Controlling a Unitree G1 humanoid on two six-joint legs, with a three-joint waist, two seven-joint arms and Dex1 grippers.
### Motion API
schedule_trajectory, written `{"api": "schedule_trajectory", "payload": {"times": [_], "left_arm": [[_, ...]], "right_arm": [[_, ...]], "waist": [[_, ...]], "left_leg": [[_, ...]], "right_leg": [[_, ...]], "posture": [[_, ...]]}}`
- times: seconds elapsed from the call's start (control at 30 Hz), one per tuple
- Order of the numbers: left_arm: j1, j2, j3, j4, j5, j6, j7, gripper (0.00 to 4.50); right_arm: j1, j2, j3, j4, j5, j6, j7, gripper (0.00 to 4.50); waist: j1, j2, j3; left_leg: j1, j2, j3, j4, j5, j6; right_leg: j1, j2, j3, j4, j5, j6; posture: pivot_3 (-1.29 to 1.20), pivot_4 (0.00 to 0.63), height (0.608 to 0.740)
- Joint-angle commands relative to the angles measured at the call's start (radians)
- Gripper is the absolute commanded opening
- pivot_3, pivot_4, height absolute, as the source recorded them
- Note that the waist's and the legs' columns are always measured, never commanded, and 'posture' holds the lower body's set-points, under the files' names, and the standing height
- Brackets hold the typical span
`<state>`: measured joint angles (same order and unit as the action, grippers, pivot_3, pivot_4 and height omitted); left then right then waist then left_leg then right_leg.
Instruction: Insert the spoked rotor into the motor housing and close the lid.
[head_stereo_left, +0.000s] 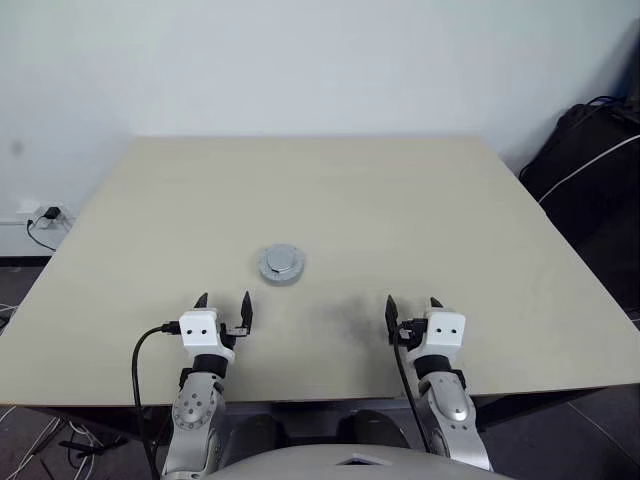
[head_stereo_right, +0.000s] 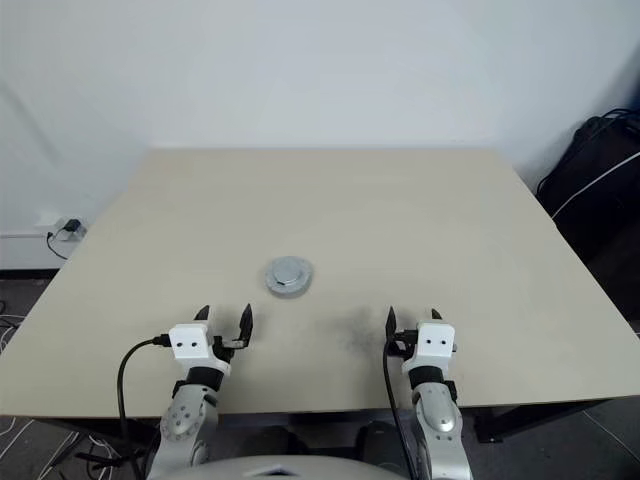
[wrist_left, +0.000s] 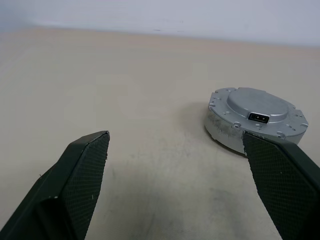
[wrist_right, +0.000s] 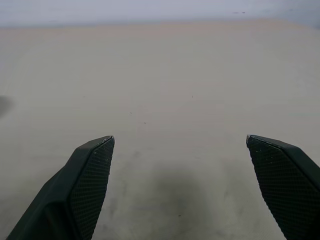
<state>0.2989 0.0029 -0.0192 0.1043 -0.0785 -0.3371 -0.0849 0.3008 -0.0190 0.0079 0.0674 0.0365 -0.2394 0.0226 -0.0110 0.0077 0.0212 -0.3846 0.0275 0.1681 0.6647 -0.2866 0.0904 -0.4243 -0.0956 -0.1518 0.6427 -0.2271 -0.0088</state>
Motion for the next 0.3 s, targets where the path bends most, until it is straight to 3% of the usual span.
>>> {"api": "schedule_trajectory", "payload": {"times": [0.03, 0.3], "left_arm": [[-0.011, -0.007, -0.006, -0.055, 0.014, 0.001, 0.009, 4.47], [-0.011, -0.019, -0.016, -0.06, 0.026, 0.004, 0.02, 4.47]], "right_arm": [[-0.013, 0.0, -0.006, -0.038, -0.003, -0.012, 0.001, 4.5], [-0.024, -0.002, -0.012, -0.033, -0.006, 0.009, -0.006, 4.5]], "waist": [[0.0, 0.0, 0.0], [0.0, 0.0, 0.0]], "left_leg": [[0.0, 0.0, 0.0, 0.0, 0.0, 0.0], [0.0, 0.0, 0.0, 0.0, 0.0, 0.0]], "right_leg": [[0.0, 0.0, 0.0, 0.0, 0.0, 0.0], [0.0, 0.0, 0.0, 0.0, 0.0, 0.0]], "posture": [[0.0, 0.0, 0.74], [0.0, 0.0, 0.74]]}}
